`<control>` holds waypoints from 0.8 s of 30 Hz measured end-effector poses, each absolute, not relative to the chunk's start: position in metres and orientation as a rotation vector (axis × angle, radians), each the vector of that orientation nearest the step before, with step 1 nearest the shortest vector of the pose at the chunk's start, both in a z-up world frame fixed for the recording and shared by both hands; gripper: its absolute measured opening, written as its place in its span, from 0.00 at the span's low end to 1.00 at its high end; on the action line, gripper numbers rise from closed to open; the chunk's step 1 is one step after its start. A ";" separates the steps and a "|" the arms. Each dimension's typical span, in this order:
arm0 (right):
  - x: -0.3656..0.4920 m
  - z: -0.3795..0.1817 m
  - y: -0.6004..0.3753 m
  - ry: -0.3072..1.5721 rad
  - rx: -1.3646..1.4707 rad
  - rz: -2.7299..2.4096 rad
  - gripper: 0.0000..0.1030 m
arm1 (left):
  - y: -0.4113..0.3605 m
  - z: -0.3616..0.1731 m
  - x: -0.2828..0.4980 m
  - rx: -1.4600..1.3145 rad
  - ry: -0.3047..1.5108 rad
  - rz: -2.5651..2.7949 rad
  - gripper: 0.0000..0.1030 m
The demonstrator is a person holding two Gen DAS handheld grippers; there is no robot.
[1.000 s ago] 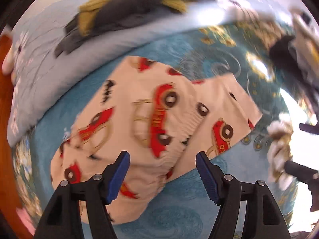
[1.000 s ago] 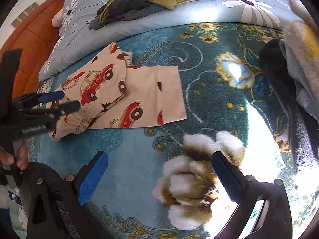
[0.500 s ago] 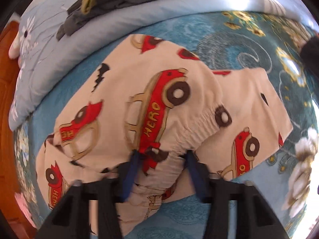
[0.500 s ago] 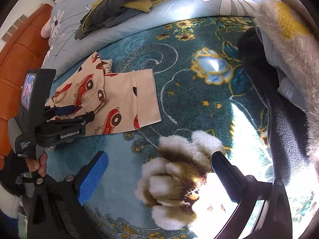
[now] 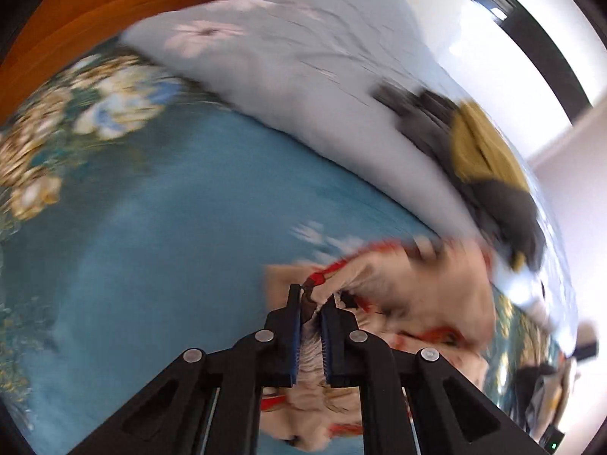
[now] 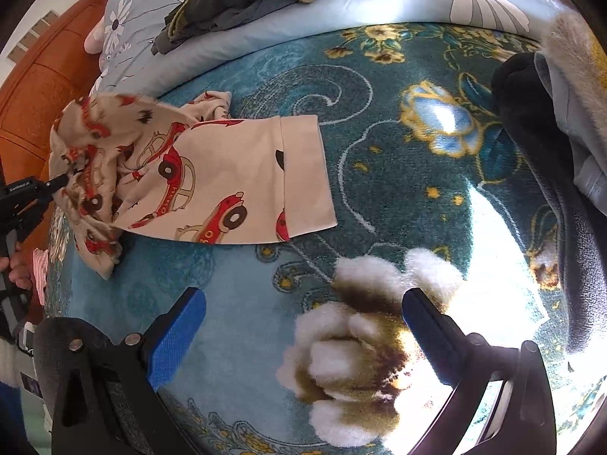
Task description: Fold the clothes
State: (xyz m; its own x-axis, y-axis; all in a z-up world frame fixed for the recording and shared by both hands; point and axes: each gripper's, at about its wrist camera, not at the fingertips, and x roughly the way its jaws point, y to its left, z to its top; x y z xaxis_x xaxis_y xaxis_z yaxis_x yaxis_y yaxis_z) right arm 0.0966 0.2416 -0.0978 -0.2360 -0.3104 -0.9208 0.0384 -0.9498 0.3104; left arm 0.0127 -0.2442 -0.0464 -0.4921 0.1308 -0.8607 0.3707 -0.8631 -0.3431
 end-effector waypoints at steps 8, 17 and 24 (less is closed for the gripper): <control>0.094 -0.098 0.221 -0.267 1.780 -2.247 1.00 | -0.367 -0.062 0.058 1.324 0.793 -2.229 0.08; 0.081 -0.090 0.217 -0.245 1.767 -2.276 1.00 | -0.435 -0.081 0.085 1.283 0.819 -2.012 0.08; 0.065 -0.093 0.210 -0.250 1.749 -2.282 1.00 | -0.435 -0.106 0.105 1.360 1.073 -2.032 0.30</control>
